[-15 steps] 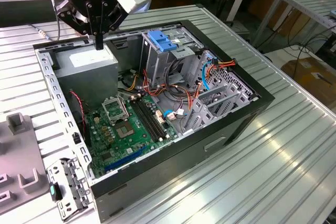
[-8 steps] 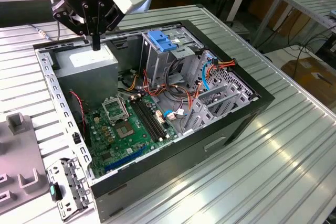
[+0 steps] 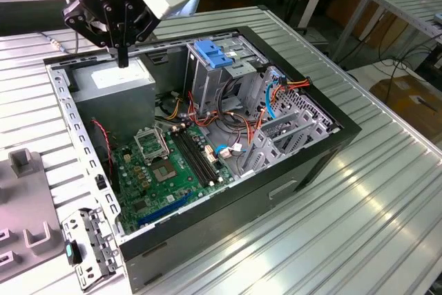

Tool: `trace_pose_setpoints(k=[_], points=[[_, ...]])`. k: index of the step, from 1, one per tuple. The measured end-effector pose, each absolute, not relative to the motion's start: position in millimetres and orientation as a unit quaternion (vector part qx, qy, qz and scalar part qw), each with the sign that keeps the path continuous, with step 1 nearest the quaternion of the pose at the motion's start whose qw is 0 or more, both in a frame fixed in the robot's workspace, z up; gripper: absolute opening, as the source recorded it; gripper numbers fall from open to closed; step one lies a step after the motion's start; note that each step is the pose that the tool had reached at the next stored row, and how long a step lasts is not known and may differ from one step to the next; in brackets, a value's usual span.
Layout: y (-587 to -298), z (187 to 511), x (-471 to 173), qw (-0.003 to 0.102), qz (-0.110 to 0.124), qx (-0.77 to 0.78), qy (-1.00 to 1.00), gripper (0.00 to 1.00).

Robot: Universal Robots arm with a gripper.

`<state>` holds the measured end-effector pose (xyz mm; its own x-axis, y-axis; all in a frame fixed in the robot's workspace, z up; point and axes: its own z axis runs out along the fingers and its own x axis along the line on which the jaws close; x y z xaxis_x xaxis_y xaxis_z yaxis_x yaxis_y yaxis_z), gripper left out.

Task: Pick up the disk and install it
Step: 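Reach for the disk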

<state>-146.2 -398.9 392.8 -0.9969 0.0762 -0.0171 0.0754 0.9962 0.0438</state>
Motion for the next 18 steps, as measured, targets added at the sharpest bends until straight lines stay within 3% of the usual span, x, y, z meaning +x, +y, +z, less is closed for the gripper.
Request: trace_pose_setpoints(k=[18], points=[[-398.9,392.4,-155.7,0.005,0.021,0.038,0.999,0.11]])
